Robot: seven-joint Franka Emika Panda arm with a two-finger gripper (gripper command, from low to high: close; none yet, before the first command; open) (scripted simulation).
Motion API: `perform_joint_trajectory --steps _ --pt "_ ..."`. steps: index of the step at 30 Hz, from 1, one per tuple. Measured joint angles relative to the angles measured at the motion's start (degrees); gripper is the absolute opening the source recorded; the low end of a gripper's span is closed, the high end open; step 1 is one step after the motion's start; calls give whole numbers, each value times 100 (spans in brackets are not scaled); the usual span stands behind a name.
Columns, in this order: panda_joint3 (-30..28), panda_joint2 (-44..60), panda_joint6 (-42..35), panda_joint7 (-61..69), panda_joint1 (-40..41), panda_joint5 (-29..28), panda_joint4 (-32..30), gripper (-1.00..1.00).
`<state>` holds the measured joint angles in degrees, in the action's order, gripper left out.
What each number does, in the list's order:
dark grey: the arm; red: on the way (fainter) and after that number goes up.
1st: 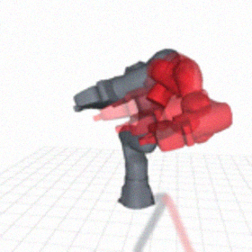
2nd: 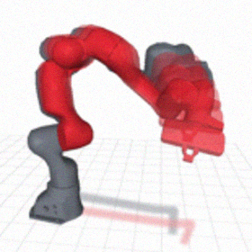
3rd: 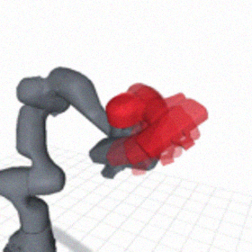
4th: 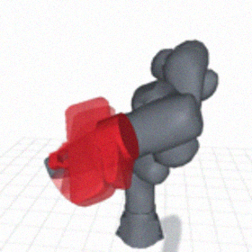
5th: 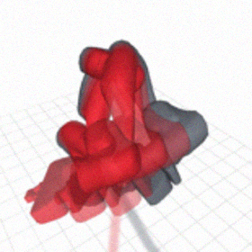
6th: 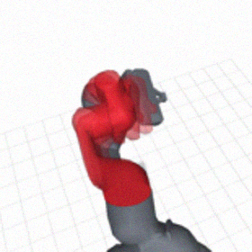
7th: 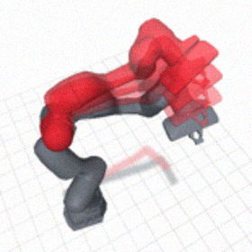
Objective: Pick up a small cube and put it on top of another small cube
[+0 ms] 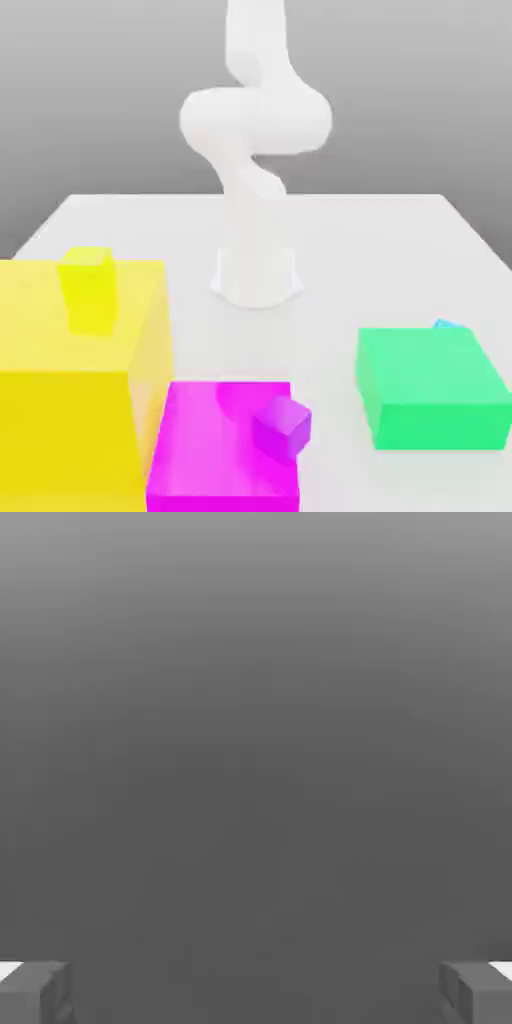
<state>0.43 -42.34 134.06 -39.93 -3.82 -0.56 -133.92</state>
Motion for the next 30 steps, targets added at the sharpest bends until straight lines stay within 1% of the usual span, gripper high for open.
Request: perform_joint_trajectory --steps 17,24,30 --pt "263 2402 1562 4178 -2533 -212 -1465 0" --pt "527 3374 2201 5993 -3411 -141 -2063 0" --pt "898 4206 2748 7554 -4164 -72 -2575 0"
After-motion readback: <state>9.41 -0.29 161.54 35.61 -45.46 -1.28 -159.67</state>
